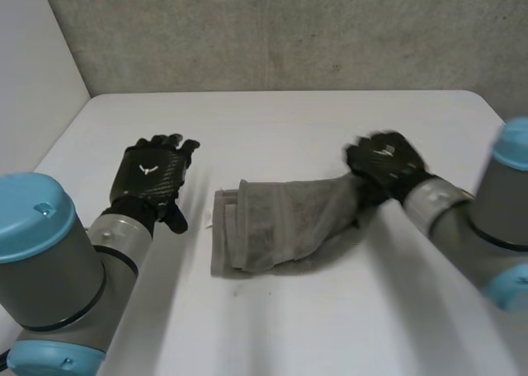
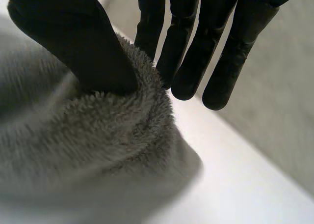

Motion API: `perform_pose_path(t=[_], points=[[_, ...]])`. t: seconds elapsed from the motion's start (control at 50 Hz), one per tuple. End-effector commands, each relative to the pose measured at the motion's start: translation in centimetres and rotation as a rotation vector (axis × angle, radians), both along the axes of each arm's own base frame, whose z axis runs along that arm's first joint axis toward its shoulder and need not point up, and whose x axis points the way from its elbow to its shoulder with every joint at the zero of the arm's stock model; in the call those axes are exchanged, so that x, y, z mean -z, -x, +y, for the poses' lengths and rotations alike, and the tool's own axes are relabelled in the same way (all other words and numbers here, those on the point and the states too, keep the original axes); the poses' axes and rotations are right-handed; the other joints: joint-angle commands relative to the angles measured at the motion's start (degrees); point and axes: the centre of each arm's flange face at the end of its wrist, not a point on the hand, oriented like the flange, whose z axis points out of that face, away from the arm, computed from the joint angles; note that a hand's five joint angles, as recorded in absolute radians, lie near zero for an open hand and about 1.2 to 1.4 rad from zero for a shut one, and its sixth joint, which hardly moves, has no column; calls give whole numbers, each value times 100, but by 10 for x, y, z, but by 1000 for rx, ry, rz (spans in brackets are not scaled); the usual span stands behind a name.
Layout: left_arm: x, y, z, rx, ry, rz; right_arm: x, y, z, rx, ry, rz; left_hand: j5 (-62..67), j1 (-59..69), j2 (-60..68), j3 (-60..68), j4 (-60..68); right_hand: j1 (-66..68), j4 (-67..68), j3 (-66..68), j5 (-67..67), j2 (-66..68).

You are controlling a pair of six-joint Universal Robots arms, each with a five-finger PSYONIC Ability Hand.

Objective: Fold the towel.

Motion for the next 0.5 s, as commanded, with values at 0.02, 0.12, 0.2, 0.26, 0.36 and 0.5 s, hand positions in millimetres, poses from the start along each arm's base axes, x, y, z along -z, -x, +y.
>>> perform_pose_path(t=[0.02, 0.12, 0.2, 0.26, 0.36, 0.5], points=[[-14, -10, -3, -36, 35, 20, -4, -97, 57, -300, 40, -8, -167, -13, 55, 51, 41, 2151, 1145, 1193, 1682, 1296], [-16, -15, -7, -54, 37, 26, 30, -127, 91, -423, -2, 70, -167, -13, 55, 51, 41, 2151, 1145, 1193, 1682, 1296], [-16, -15, -7, -50, 36, 33, 47, -130, 98, -437, -5, 126, -167, -13, 55, 51, 41, 2151, 1145, 1193, 1682, 1296], [-18, -13, -9, -47, 43, 39, 43, -128, 96, -410, 11, 138, -167, -13, 55, 51, 41, -703, -1708, -1660, -1172, -1557], [-24, -7, -19, -42, 72, 62, 14, -114, 88, -268, 25, 92, -150, 4, 72, 68, 57, -4740, -5745, -5698, -5209, -5594], [-15, 30, -41, 27, 35, 154, -20, -65, 54, -64, -82, -103, -16, 138, 206, 202, 192, -4849, -5855, -5807, -5318, -5704]])
